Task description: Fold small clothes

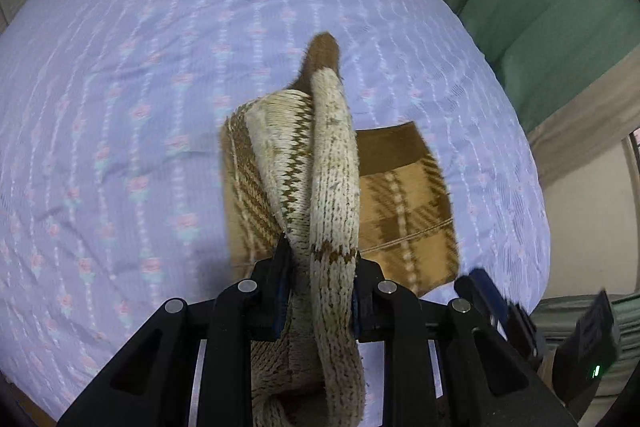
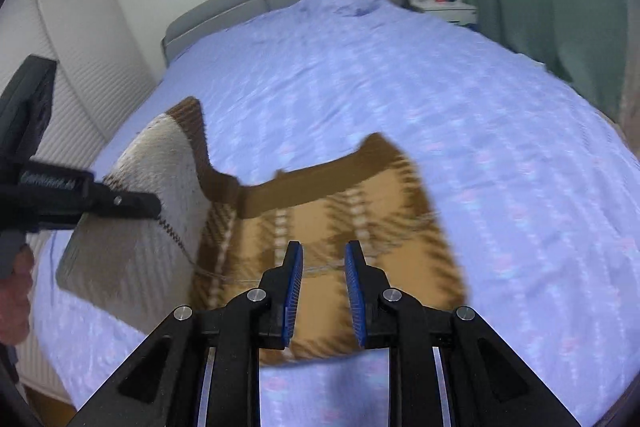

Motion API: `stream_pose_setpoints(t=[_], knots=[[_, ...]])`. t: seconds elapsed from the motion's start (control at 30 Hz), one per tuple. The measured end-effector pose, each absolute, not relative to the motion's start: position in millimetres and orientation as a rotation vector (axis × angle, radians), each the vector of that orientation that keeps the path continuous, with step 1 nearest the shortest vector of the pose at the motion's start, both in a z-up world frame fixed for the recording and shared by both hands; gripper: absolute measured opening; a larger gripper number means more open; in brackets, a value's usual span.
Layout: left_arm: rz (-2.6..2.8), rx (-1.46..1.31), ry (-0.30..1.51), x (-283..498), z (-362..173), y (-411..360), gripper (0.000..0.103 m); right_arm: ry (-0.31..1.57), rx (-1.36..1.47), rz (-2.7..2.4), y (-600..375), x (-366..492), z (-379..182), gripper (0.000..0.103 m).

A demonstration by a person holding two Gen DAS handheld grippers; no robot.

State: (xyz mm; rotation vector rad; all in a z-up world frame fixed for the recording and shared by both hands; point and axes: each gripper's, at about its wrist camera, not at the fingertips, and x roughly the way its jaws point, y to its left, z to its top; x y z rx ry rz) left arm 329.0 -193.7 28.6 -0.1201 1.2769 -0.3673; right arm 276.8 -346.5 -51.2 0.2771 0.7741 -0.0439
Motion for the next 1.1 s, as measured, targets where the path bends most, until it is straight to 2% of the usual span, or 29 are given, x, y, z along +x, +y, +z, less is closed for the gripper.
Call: stream_pose_setpoints(t=[0.3, 0.57, 0.63, 0.7, 0.73, 0.87, 0.97, 1.03, 1.1], knots=[[-0.278, -0.006, 1.314, 328.6, -1.7, -302.3, 0.024, 0.748, 0.37, -0.101, -413.9, 237.0, -62.8, 0.023], [-0.225, 0.095, 1.304, 320.0, -29.4, -351.1, 0.025, 0.755, 0.431, -0.163, -451.6, 219.3, -81.9, 0.023], [-0.276, 0.114, 1.315, 319.4, -35.3, -362.3, 0.029, 0.765, 0.429, -0.167, -453.4, 219.4, -85.4, 0.023], [-0.34, 0.085, 1.327, 319.5, -36.7, -366.8, 0.039, 0.771, 0.418, -0.184, -454.2, 219.2, -89.3, 0.023], [-0.365, 0.067, 1.321, 319.4, -34.6, -366.6, 0.042, 0.777, 0.417, -0.192, -454.2, 219.0, -90.6, 0.023], [-0.487, -0.008, 1.274, 318.7, -12.5, -360.5, 0.044, 0.779, 0.423, -0.194, -457.3, 209.2, -91.2, 0.023], [-0.623, -0.084, 1.259, 314.4, 19.7, -350.1, 0.047, 0.774, 0.418, -0.197, -452.9, 204.4, -86.9, 0.027], [-0.67, -0.034, 1.168, 303.9, 47.3, -340.0, 0.054, 0.769, 0.422, -0.179, -448.3, 201.8, -83.1, 0.036], [-0.681, 0.092, 0.994, 280.7, 79.9, -314.8, 0.061, 0.757, 0.406, -0.178, -440.0, 198.3, -76.8, 0.039]])
